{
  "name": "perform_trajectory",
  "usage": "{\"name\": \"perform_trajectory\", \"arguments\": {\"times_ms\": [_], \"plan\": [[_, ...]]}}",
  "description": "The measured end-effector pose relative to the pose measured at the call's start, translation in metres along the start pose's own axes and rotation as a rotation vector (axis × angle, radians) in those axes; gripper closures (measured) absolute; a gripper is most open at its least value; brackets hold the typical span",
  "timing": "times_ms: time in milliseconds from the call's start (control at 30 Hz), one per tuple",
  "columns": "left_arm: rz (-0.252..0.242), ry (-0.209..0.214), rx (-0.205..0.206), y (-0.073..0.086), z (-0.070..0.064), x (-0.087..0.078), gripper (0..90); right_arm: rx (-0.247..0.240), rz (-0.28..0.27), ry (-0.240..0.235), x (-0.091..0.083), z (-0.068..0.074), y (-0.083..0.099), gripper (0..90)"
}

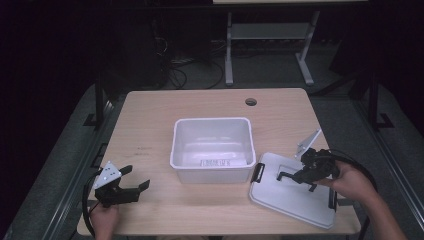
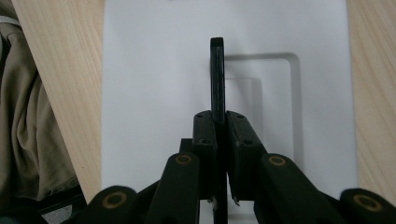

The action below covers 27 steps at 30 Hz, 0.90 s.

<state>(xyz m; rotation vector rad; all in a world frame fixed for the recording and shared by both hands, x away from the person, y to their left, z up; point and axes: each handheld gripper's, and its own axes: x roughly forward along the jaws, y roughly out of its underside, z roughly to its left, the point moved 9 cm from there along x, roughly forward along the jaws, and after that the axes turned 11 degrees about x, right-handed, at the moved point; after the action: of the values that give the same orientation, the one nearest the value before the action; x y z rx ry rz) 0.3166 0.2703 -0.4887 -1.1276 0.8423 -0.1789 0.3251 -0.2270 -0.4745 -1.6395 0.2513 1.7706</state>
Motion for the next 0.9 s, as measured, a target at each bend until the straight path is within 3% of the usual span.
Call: {"name": "perform_trajectory", "arguments": {"times_ms": [900], "plan": [[0.001, 0.0, 0.0, 0.0002, -0.0001, 0.0001, 13.6, -0.005, -0.003, 0.001, -0.0015, -0.0017, 0.0005, 84.4]]}}
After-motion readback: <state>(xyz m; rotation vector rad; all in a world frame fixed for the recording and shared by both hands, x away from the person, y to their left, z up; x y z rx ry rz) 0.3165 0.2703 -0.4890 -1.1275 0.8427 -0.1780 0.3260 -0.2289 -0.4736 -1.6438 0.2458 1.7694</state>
